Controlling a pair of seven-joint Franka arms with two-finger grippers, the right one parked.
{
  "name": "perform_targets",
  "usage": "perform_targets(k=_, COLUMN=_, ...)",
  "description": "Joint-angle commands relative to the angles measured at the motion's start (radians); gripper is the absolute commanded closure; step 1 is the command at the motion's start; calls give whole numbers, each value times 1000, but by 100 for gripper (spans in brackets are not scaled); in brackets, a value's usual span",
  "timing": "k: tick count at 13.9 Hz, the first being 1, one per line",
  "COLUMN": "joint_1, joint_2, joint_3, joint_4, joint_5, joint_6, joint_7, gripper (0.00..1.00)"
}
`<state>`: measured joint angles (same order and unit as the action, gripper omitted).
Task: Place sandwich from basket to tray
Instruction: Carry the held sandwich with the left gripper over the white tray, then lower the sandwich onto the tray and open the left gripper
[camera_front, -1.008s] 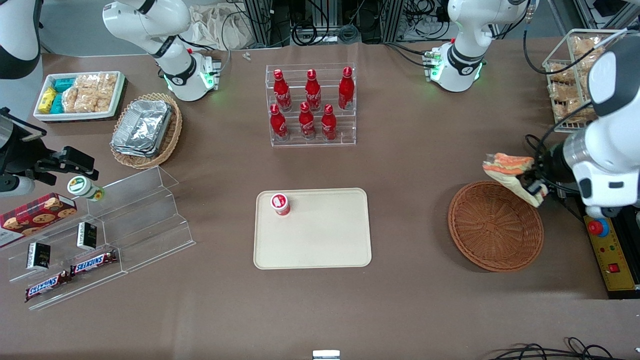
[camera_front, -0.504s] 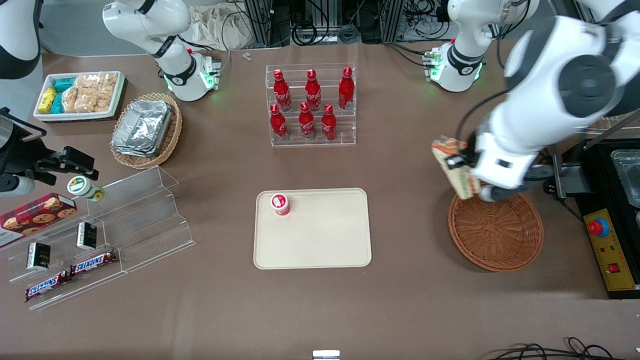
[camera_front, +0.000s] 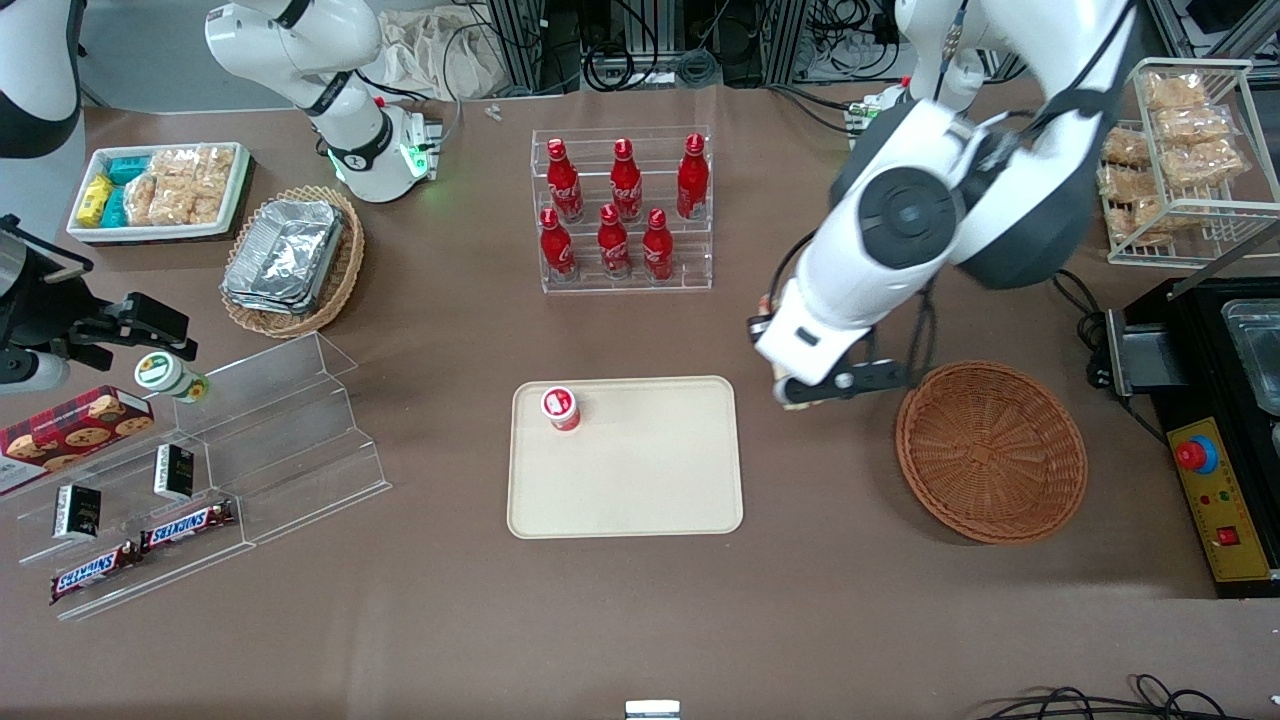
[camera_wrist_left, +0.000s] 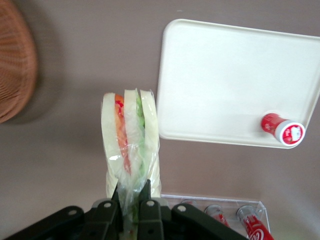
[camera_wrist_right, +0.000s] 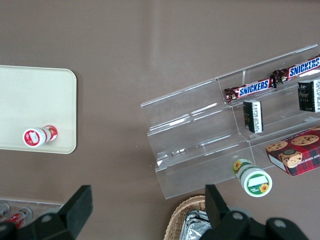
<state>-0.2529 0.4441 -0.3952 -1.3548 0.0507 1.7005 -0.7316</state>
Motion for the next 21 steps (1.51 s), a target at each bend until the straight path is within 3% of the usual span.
perform_targets(k=1, joint_1=-61, joint_2=135, joint_3=4, joint_4=23, joint_5=69, joint_6=135, joint_7=9, gripper=100)
perform_targets(k=7, joint_1=-88, joint_2=278, joint_3=7, joint_4=-69, joint_5=133, joint_6=431, joint_7=41, gripper=100)
perform_targets(k=13, joint_1=-81, joint_2=347, joint_3=13, joint_4=-63, joint_5=144, joint_6=496, joint_7=89, gripper=100)
perform_targets(k=14, joint_1=-81, joint_2=354, joint_3=15, joint_4=-63, joint_5=143, joint_6=496, joint_7=89, gripper=92)
perform_targets(k=15, joint_1=-80, joint_2=358, joint_3=24, joint_4=-60, joint_5=138, joint_6=496, joint_7=89, gripper=91)
perform_targets(k=16, joint_1=-81, joint_2=358, joint_3=47, joint_4=-58, joint_5=129, joint_6=496, joint_7=86, gripper=80)
perform_targets(k=17, joint_1=-81, joint_2=355, joint_3=55, joint_4=-58, joint_5=123, joint_6=495, joint_7=84, gripper=31)
perform_targets(k=18, joint_1=-81, joint_2=349, joint_3=55, joint_4=-56, joint_5=123, joint_6=492, joint_7=80, gripper=1)
perform_targets(k=21, joint_1=-71, joint_2=308, joint_3=53, joint_4=-56, joint_5=120, joint_6=394, joint_7=67, gripper=0)
